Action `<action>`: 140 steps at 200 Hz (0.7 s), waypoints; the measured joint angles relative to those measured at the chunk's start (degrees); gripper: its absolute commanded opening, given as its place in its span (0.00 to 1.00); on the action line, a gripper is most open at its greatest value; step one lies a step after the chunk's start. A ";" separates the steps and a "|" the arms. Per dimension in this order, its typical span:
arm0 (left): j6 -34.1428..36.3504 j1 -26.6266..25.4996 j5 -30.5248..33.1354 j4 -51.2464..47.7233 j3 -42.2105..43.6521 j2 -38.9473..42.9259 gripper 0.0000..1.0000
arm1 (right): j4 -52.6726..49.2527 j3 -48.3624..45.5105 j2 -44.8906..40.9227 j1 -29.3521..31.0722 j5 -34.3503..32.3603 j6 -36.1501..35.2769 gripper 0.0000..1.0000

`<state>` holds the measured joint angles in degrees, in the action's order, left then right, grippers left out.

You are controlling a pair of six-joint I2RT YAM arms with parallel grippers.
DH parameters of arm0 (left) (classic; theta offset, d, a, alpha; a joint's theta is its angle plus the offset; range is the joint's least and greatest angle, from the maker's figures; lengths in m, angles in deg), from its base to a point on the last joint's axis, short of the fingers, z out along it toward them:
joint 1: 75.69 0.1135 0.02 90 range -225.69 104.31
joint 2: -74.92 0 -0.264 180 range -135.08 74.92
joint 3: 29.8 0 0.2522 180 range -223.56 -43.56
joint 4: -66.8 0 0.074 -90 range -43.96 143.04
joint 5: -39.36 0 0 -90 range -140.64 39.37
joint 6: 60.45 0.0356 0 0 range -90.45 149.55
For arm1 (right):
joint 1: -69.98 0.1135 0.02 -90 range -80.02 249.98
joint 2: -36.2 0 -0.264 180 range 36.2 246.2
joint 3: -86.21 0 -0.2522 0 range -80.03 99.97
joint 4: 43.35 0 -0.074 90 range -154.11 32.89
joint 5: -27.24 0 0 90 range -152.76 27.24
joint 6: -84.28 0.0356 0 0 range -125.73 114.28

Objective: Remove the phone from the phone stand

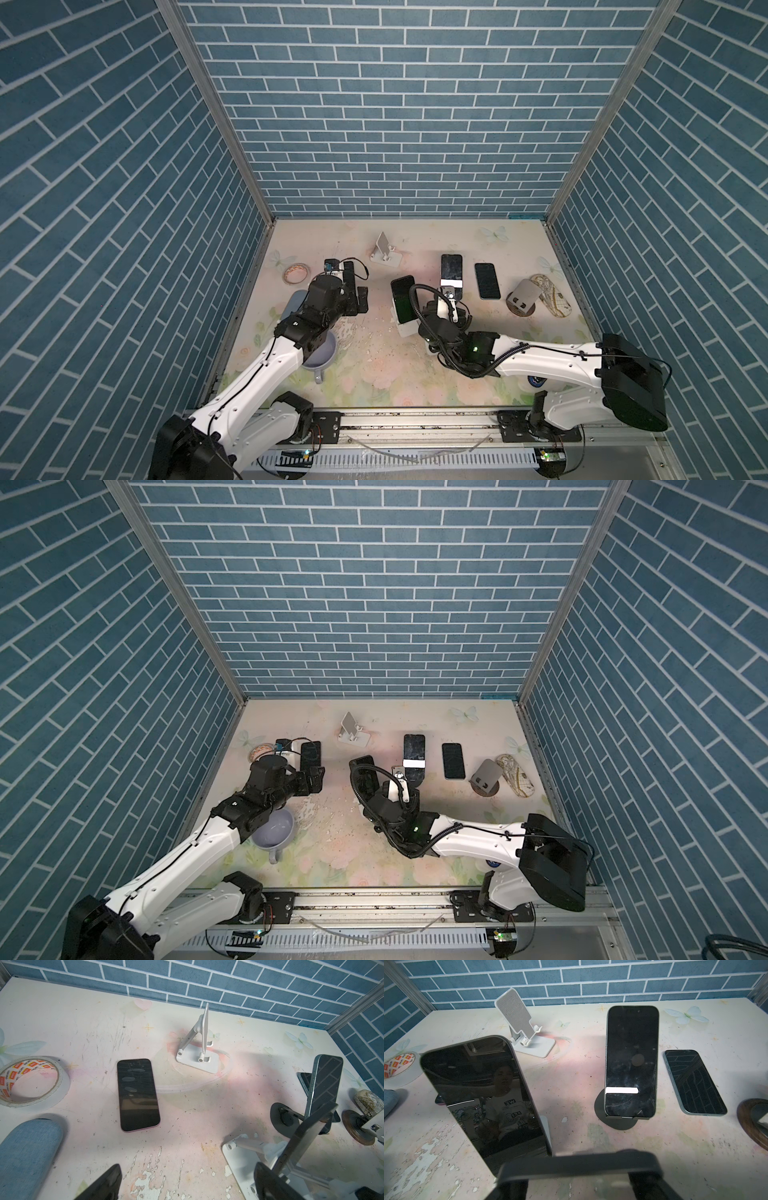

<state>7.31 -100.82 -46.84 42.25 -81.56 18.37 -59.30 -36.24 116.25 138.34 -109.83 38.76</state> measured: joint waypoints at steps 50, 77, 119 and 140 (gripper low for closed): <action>0.02 0.02 0.00 0.00 0.00 0.17 1.00 | -2.84 2.49 0.00 0.00 1.86 -2.71 0.47; 0.04 0.02 0.00 -0.02 0.00 0.31 1.00 | -5.14 5.35 0.00 0.00 2.93 -5.14 0.46; 0.09 0.02 0.00 -0.07 0.00 0.31 1.00 | -8.79 8.02 -0.63 0.00 3.54 -6.32 0.41; 0.17 0.02 -0.02 -0.07 0.00 0.31 1.00 | -12.24 8.02 -2.19 0.00 3.78 -6.32 0.40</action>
<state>7.49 -100.79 -46.86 42.18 -81.56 18.67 -71.54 -28.22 114.07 138.34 -106.05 32.45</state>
